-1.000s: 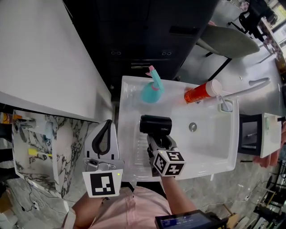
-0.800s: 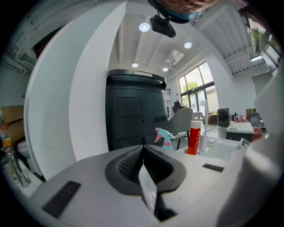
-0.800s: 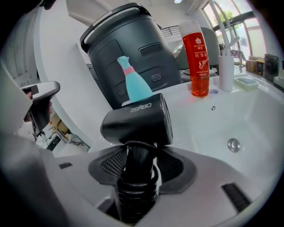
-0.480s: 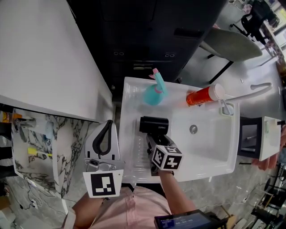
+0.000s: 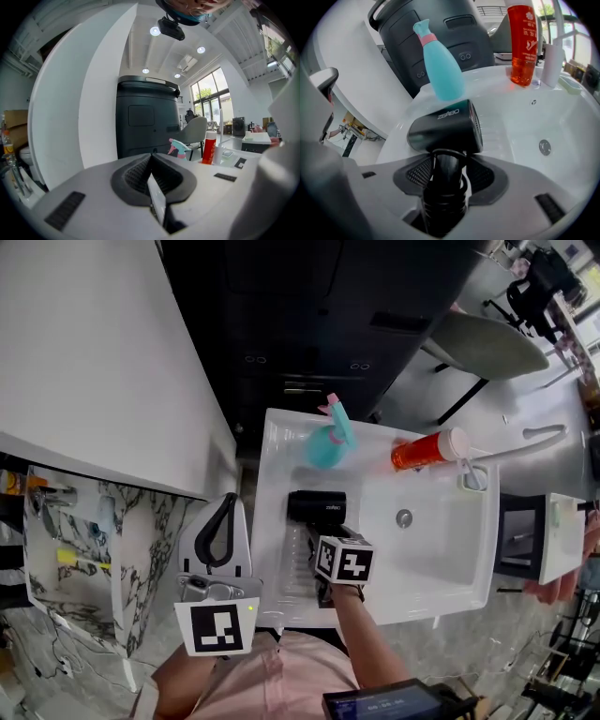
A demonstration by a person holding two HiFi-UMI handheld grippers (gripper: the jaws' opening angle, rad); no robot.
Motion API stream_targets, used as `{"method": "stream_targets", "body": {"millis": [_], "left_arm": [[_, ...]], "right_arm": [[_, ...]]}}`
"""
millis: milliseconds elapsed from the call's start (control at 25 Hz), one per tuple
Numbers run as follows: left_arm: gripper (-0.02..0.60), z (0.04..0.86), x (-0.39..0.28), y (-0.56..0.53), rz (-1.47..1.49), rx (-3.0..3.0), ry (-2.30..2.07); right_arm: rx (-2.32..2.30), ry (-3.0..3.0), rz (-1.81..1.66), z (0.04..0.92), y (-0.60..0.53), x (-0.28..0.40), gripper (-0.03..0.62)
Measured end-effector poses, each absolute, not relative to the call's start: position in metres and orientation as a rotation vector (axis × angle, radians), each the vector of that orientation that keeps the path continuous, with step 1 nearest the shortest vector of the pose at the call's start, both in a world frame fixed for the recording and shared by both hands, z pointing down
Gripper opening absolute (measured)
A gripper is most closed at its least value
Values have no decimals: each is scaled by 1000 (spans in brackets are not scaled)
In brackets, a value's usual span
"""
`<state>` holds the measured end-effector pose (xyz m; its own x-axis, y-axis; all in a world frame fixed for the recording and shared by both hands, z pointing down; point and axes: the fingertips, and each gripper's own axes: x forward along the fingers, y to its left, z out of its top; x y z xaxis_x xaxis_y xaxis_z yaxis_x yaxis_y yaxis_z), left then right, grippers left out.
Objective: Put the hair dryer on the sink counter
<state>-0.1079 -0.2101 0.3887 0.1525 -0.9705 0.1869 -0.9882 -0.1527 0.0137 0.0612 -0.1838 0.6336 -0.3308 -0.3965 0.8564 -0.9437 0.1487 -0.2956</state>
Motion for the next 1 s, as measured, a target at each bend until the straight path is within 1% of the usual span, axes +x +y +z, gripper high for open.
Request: {"method": "stream_targets", "body": {"millis": [160,240,280,560,680,800,960,1000], "left_arm": [[9,385,-111,-210,187,2281,-1959],[9,383,-113,-210,180,2284,-1961],[9,382,-114,-209,176,2284,-1963],[9,373,-113,-206,147,2315,-1955],[11,360,-107,-201,115,2353,-1945],[11,338,-101,-191,77,2389,-1953],[9,296,-92,-185,6,2475,-1974],[11,284,-90,-185,-17,2501,-1981]], "right_arm": [[1212,-1801,1161,634,-184,59,230],[1185,-1804,1201,634,-182,56,353],[1185,-1807,1212,632,-182,56,377],[1252,-1888,1153,595,-187,62,360],[1318,-1973,1119,564,-191,61,339],[1398,-2102,1064,516,-191,58,294],[1504,-2400,868,428,-198,50,176],[1534,-2461,777,406,-200,50,134]]}}
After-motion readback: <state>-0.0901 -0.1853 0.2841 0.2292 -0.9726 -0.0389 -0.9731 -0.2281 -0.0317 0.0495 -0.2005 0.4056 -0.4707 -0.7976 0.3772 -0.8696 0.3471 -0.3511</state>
